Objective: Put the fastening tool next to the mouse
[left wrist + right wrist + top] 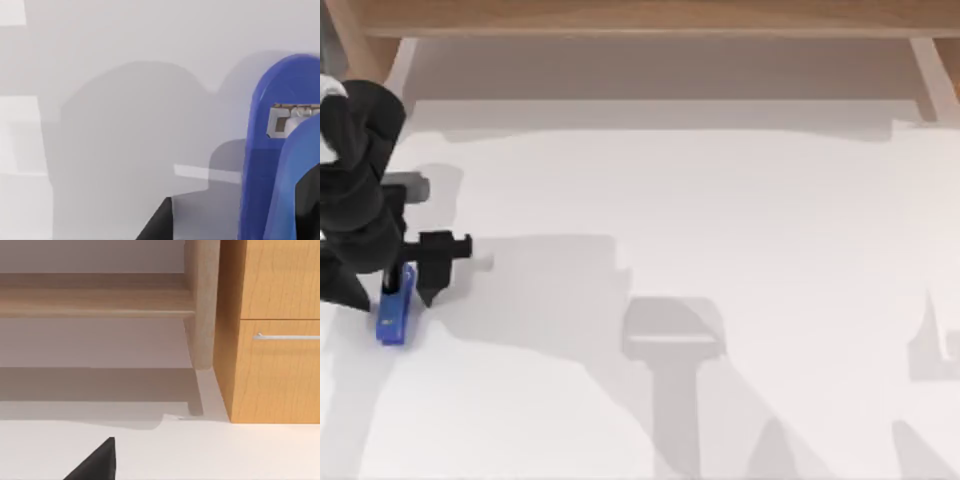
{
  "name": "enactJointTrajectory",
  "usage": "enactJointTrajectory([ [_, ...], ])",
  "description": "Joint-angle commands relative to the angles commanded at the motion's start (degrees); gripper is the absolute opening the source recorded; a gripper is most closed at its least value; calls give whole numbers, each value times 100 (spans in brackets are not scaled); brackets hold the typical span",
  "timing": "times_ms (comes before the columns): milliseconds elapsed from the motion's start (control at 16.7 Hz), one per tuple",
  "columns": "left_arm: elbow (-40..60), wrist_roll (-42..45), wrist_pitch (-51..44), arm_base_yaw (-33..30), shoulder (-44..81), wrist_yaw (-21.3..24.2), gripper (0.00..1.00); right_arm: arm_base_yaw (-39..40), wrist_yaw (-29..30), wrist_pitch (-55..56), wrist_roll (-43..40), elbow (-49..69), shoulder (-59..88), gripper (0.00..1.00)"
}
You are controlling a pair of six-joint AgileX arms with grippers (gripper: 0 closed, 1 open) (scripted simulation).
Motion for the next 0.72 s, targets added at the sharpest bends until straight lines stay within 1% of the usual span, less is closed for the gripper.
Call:
enactJointTrajectory([
  [360,0,0,0,0,0,0,2,0,0,0,0,0,0,100],
  [420,0,0,0,0,0,0,0,0,0,0,0,0,0,100],
  [720,0,0,0,0,0,0,0,0,0,0,0,0,0,100],
])
